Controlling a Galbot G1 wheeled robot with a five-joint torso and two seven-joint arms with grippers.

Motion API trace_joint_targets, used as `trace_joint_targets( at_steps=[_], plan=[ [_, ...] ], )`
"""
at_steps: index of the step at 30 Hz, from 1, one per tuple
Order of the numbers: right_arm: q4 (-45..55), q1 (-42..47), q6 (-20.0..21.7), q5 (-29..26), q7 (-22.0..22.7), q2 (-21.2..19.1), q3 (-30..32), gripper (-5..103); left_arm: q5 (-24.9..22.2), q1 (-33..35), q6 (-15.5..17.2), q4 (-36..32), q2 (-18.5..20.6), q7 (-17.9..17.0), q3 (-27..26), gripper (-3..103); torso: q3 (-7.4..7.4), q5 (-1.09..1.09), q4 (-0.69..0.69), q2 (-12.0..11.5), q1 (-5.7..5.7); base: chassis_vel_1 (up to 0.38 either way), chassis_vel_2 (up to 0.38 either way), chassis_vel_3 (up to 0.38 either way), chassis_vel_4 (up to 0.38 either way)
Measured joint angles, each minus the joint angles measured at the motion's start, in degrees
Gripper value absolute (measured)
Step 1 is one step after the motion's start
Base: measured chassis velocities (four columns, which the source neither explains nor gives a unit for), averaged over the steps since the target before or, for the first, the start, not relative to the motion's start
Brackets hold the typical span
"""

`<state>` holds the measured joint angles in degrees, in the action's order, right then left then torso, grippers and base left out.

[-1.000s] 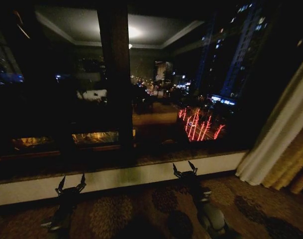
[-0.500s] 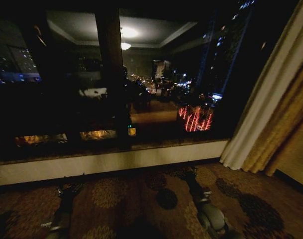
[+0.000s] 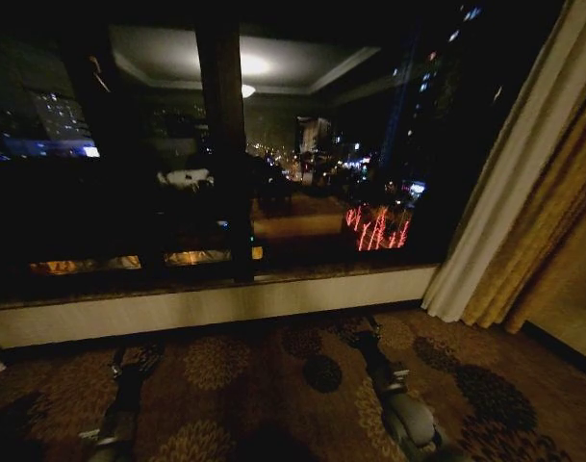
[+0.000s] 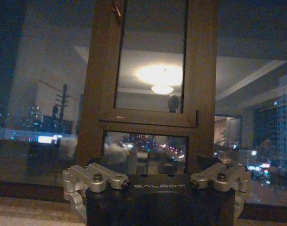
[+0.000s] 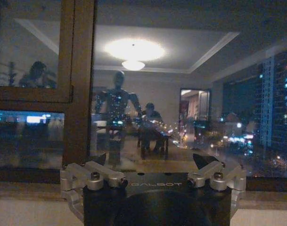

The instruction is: Open the curtains by pulling them apart, changing their state from closed to fully open.

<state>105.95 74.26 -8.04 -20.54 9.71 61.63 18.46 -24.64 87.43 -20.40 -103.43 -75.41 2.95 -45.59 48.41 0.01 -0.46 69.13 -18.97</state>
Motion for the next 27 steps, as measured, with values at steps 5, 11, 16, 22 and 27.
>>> trace_joint_targets(
  at_steps=[5,11,16,22,27],
  plan=[
    [0.0,0.0,0.0,0.0,0.0,0.0,0.0,100,0.0,0.0,0.0,0.0,0.0,0.0,0.0,100,-0.04,-0.01,0.00,0.1,0.12,0.120,-0.018,-0.121,0.007],
    [0.0,0.0,0.0,0.0,0.0,0.0,0.0,100,0.0,0.1,0.0,0.0,0.0,0.0,0.0,100,-0.05,-0.03,0.02,0.1,0.14,0.101,-0.018,-0.105,0.009],
    [0.0,0.0,0.0,0.0,0.0,0.0,0.0,100,0.0,0.0,0.0,0.0,0.0,0.0,0.0,100,-0.02,0.01,0.00,0.0,0.08,0.003,0.000,0.008,0.005],
    [0.0,0.0,0.0,0.0,0.0,0.0,0.0,100,0.0,0.0,0.0,0.0,0.0,0.0,0.0,100,-0.03,-0.01,0.00,0.0,0.08,-0.020,0.000,0.018,0.002],
    [0.0,0.0,0.0,0.0,0.0,0.0,0.0,100,0.0,0.0,0.0,0.0,0.0,0.0,0.0,100,-0.03,-0.02,0.00,0.1,0.10,0.000,0.000,0.000,0.000]
  ],
)
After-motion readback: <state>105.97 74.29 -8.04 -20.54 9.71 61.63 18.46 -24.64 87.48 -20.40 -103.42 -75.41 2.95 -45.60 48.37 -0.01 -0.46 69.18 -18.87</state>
